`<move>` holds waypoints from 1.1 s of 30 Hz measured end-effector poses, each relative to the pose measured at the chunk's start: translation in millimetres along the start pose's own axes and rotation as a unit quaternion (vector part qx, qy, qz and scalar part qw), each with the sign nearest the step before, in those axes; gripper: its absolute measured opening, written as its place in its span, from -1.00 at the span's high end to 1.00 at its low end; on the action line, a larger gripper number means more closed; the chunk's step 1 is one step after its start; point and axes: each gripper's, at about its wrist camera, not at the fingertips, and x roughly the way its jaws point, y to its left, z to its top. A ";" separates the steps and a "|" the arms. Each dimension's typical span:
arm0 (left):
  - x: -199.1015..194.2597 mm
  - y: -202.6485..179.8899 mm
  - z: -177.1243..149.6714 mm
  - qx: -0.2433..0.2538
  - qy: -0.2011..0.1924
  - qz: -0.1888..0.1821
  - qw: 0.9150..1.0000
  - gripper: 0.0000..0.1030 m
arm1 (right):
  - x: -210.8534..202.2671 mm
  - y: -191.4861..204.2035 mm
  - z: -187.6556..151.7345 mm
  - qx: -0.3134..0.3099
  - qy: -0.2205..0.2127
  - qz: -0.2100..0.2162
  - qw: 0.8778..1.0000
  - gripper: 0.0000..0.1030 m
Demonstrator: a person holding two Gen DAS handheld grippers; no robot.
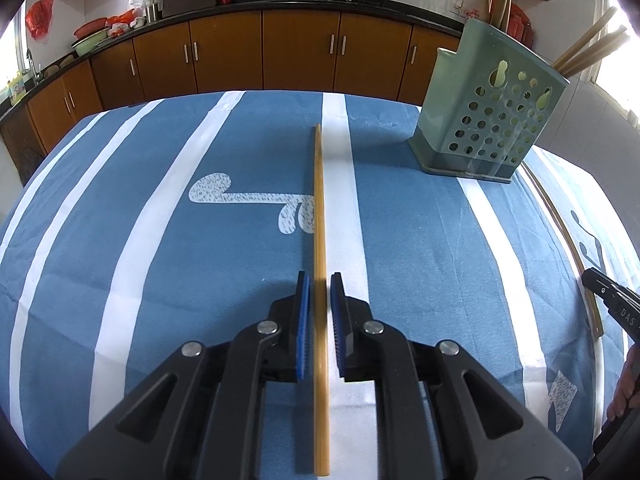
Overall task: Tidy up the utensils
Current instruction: 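Close the left tool on a bamboo chopstick while the right tool grasps another, then lift both chopsticks upright and carry them above the green holder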
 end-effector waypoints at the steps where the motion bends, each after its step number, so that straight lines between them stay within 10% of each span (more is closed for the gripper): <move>1: 0.0 -0.3 -0.1 0.000 0.000 0.000 1.000 0.75 | 0.0 0.1 0.0 0.001 0.000 0.001 1.000 0.85; 33: -3.3 0.5 -3.6 0.005 0.001 -0.005 1.000 0.73 | 0.2 -1.4 -1.6 0.003 0.000 0.006 1.000 0.83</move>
